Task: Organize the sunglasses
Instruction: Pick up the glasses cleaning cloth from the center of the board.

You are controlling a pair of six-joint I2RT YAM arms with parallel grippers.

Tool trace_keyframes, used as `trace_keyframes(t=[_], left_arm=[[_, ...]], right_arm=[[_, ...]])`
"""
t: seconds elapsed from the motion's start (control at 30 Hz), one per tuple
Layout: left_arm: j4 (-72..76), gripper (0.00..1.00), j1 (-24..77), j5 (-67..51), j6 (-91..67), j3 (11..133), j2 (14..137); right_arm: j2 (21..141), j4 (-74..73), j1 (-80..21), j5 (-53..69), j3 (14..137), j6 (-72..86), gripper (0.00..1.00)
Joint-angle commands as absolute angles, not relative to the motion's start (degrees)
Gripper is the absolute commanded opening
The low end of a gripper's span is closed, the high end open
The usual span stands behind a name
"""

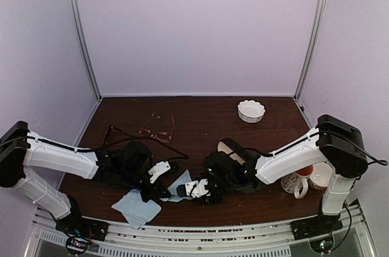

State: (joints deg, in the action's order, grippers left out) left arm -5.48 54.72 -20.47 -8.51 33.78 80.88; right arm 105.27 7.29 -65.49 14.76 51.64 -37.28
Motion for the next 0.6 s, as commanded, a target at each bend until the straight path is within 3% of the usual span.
trace_keyframes(t=[0.0,0.57], left_arm=[[-2.3,0.0,54.06,-21.84,-8.88,33.04,80.11],[-2.75,0.0,53.79,-22.3,-8.82,33.57,80.99]], right_arm=[[107.46,6.46,-64.7,11.99,52.7,-37.63,0.36],[108.17,7.86,-64.31,12.54,52.94,-36.16,0.06]])
